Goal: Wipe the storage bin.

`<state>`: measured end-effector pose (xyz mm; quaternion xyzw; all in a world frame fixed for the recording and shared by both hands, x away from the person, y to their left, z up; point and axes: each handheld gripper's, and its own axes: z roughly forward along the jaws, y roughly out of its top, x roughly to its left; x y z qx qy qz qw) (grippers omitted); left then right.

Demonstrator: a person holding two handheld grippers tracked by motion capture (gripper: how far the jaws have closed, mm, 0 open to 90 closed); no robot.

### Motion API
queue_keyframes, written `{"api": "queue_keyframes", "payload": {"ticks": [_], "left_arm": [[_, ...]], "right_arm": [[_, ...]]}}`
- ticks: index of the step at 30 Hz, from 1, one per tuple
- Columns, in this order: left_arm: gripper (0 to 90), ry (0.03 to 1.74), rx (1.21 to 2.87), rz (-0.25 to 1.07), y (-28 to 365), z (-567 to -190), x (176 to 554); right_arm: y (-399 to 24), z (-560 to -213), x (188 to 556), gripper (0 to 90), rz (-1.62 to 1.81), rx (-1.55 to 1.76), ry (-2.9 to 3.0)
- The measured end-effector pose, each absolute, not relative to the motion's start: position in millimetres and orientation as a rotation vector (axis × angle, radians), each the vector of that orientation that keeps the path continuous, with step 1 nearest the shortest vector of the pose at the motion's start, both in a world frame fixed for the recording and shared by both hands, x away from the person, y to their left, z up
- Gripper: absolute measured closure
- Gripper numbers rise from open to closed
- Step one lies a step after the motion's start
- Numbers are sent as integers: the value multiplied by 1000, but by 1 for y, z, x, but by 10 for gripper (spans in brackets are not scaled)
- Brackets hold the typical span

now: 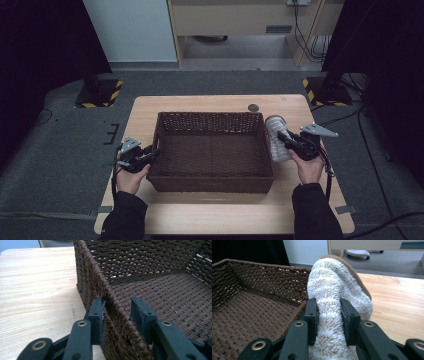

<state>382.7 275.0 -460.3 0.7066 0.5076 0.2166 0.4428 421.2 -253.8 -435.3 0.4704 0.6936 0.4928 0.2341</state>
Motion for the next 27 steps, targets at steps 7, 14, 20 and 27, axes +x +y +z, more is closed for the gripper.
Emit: {"api": "queue_keyframes", "payload": {"ticks": [7, 14, 20, 27], "left_arm": [[617, 1263, 1755, 537, 275, -460, 383], [620, 1260, 1756, 543, 275, -460, 383], [608, 1260, 1753, 536, 275, -460, 383], [605, 1255, 1761, 547, 275, -460, 383]], "right_arm": [[-240, -432, 441, 719, 1361, 1271, 1890], [-233, -440, 465, 725, 1366, 1289, 1903], [-236, -457, 476, 733, 1337, 1352, 1946], [-227, -479, 485, 735, 1203, 1374, 2047]]}}
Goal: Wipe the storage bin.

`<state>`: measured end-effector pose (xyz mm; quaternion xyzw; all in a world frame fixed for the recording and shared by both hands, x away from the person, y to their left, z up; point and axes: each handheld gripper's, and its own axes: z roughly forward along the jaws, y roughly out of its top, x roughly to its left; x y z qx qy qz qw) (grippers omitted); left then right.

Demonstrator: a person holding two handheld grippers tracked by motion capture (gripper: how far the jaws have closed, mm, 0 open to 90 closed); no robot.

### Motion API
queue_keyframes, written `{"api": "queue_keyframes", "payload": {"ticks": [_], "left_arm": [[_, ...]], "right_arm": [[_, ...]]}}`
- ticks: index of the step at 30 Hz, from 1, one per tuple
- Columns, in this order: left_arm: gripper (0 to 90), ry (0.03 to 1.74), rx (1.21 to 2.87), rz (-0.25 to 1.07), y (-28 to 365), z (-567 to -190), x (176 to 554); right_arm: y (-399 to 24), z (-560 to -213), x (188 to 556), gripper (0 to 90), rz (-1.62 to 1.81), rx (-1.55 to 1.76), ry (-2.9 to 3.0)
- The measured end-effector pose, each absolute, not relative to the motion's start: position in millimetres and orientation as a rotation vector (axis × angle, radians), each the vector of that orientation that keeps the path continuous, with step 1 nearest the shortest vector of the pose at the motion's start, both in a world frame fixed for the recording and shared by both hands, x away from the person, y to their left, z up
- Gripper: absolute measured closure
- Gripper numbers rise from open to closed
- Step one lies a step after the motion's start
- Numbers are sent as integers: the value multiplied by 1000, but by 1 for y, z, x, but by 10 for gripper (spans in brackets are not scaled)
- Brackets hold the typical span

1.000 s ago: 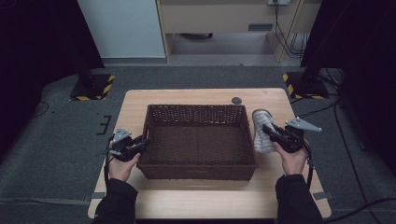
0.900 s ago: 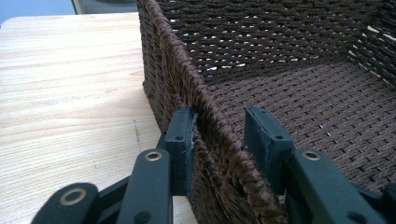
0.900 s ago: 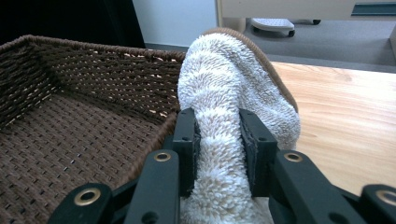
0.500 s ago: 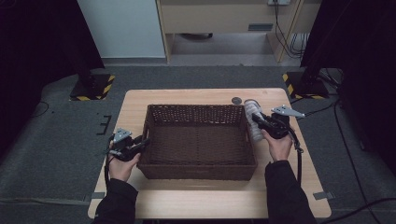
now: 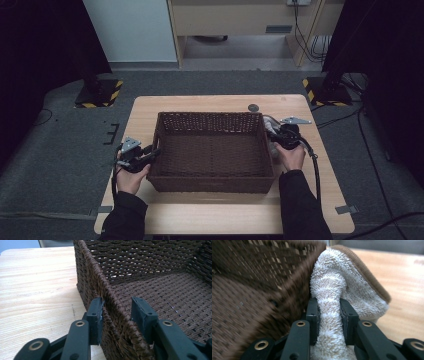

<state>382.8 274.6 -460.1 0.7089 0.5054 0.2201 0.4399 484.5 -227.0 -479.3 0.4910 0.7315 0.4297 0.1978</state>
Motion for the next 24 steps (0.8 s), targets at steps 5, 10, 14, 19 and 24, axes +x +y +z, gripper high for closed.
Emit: {"api": "queue_keyframes", "payload": {"ticks": [5, 10, 14, 19, 24], "left_arm": [[601, 1254, 1764, 552, 274, -460, 383], [599, 1254, 1764, 554, 275, -460, 383], [599, 1254, 1765, 555, 274, -460, 383], [594, 1253, 1764, 556, 275, -460, 383], [590, 1250, 1764, 559, 275, -460, 383]], "right_arm": [[-221, -495, 488, 734, 1088, 1377, 2132], [-228, -490, 483, 736, 1195, 1406, 2071], [-237, -465, 476, 740, 1423, 1341, 1905], [-232, -454, 477, 739, 1396, 1275, 1930], [-229, -472, 485, 739, 1299, 1310, 2019]]}}
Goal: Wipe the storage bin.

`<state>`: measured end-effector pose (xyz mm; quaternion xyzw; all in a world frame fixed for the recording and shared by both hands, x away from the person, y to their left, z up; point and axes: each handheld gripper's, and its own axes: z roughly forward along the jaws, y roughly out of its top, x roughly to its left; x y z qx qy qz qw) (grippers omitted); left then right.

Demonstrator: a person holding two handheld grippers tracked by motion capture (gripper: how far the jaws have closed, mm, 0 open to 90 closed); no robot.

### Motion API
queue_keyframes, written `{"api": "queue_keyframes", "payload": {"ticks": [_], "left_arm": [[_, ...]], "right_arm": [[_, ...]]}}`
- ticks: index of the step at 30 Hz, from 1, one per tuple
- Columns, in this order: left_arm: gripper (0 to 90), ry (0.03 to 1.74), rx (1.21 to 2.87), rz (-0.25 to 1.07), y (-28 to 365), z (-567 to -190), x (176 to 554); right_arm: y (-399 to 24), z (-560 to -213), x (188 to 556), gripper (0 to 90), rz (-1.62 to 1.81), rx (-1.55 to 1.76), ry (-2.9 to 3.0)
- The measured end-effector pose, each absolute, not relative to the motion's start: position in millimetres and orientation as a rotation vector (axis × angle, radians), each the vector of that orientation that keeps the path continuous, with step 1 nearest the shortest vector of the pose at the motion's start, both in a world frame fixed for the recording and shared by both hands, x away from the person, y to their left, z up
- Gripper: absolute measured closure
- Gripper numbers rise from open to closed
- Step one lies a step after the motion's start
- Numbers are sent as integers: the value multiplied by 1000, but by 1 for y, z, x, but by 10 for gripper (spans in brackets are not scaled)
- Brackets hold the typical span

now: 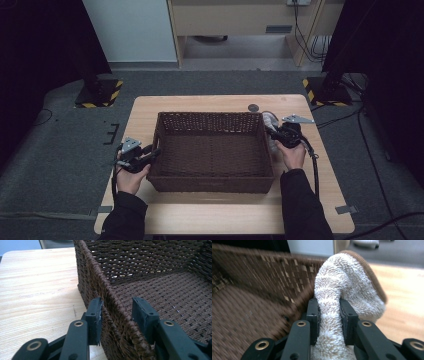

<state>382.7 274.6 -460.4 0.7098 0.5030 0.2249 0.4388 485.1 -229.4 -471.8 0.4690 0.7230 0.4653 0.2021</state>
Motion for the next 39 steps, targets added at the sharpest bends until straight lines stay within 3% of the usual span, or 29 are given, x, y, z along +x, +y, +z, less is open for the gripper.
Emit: {"api": "queue_keyframes", "payload": {"ticks": [9, 21, 34, 39], "left_arm": [[589, 1253, 1764, 565, 274, -460, 383], [592, 1254, 1760, 566, 274, -461, 382], [587, 1256, 1757, 564, 275, -461, 382], [588, 1258, 1756, 567, 274, -461, 382]], "right_arm": [[-224, -501, 487, 738, 1161, 1381, 2125], [-246, -447, 456, 740, 1413, 1253, 2015], [-230, -501, 456, 739, 1163, 1321, 2196], [-235, -487, 452, 739, 1197, 1326, 2163]]}}
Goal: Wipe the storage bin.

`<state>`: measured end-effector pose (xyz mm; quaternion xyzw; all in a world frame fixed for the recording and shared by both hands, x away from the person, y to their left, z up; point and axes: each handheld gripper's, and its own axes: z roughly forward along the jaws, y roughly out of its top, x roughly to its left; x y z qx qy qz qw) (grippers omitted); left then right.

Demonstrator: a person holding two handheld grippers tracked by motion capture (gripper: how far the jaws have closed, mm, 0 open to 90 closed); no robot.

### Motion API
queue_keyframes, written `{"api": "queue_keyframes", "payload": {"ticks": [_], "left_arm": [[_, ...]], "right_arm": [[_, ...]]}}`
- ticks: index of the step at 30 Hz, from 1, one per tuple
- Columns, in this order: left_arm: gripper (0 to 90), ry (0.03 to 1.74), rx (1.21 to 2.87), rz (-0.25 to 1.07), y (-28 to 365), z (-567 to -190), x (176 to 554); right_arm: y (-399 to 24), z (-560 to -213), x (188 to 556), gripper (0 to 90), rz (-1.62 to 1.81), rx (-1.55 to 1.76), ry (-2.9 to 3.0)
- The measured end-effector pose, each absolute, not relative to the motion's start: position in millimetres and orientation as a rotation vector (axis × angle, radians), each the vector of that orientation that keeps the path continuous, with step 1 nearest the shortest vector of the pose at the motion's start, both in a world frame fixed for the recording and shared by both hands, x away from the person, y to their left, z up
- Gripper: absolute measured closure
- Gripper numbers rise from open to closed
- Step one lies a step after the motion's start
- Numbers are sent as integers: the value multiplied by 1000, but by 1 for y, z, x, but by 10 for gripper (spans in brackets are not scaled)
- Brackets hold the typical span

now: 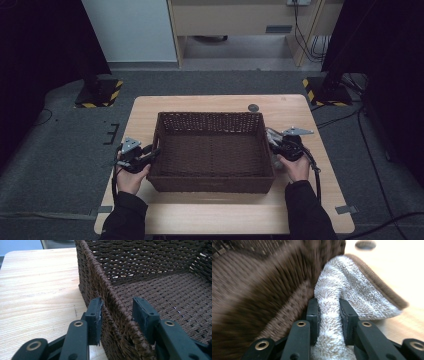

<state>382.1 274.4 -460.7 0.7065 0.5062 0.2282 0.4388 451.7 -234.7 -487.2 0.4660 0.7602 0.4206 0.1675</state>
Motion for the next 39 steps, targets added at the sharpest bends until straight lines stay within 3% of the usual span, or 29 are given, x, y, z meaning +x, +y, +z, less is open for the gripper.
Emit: {"api": "queue_keyframes", "payload": {"ticks": [8, 23, 34, 39], "left_arm": [[614, 1251, 1761, 568, 274, -460, 382], [630, 1250, 1764, 569, 273, -460, 382], [657, 1252, 1778, 592, 271, -459, 382], [666, 1258, 1780, 601, 269, -459, 384]], "right_arm": [[-247, -444, 430, 740, 1405, 1229, 2053], [-234, -503, 439, 740, 1196, 1349, 2208], [-250, -444, 416, 741, 1374, 1226, 2058], [-243, -454, 413, 741, 1320, 1209, 2116]]}}
